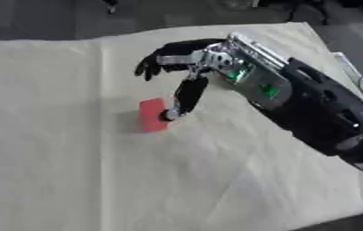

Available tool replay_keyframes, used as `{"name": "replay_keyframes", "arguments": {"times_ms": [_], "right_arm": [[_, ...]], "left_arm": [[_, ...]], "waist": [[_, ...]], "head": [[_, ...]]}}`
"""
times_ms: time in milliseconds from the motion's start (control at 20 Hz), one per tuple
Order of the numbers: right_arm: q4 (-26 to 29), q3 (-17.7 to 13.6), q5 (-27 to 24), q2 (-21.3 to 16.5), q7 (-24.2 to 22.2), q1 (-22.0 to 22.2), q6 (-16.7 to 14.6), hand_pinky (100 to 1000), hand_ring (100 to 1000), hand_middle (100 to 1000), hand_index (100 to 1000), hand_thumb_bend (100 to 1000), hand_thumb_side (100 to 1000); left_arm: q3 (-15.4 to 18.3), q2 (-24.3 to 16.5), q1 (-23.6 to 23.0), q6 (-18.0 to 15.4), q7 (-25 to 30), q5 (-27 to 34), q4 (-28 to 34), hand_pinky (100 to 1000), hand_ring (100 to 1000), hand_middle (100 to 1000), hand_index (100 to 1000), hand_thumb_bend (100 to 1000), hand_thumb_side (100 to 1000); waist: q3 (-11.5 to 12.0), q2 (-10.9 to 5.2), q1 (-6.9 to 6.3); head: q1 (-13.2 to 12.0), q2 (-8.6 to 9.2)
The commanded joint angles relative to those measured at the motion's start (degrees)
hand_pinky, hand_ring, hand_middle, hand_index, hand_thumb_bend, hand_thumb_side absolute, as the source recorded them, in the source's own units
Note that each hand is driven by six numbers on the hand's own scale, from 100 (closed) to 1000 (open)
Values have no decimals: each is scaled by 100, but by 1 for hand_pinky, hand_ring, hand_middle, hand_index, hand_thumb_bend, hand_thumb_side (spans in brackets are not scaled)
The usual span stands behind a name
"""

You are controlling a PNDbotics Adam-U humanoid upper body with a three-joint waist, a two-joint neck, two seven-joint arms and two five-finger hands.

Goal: Pick up the objects with one hand, pass them to the other hand, and then place them into the box on the other side of the table.

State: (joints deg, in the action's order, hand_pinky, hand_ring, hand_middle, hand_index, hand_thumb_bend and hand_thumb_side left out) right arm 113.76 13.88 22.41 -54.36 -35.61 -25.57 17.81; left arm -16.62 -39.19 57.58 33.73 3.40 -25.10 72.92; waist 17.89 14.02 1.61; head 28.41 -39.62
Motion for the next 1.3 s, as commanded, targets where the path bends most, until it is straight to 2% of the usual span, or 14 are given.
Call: {"name": "replay_keyframes", "arguments": {"times_ms": [50, 250, 750, 950, 1150, 1300], "right_arm": [[83, -7, 202, -64, 197, -6, 97, 873, 887, 788, 923, 495, 234], [83, 76, 492, 47, 178, 68, 173, 873, 885, 785, 914, 525, 261], [-44, 134, 972, 114, 342, 202, 453, 884, 882, 783, 897, 490, 226], [-201, 166, 1062, 128, 383, 221, 479, 888, 881, 779, 891, 456, 185], [-404, 191, 1152, 156, 428, 235, 529, 891, 876, 769, 881, 407, 100], [-518, 221, 1183, 196, 412, 231, 523, 887, 871, 763, 875, 411, 105]], "left_arm": [[68, -98, 147, 2, -36, 36, 103, 776, 707, 672, 738, 322, 279], [84, -110, 135, 25, -75, 71, 127, 775, 706, 671, 736, 315, 285], [102, -136, 113, 69, -140, 185, 191, 773, 704, 670, 734, 307, 300], [94, -139, 111, 85, -150, 217, 208, 771, 703, 669, 732, 303, 306], [93, -146, 104, 100, -168, 244, 233, 770, 701, 666, 730, 298, 310], [97, -136, 104, 117, -193, 280, 246, 768, 700, 665, 729, 293, 314]], "waist": [[28, 17, -49], [64, 65, -25], [124, 181, -32], [144, 225, -33], [160, 261, -32], [169, 292, -25]], "head": [[33, 88], [55, 96], [105, 152], [113, 198], [120, 229], [133, 252]]}}
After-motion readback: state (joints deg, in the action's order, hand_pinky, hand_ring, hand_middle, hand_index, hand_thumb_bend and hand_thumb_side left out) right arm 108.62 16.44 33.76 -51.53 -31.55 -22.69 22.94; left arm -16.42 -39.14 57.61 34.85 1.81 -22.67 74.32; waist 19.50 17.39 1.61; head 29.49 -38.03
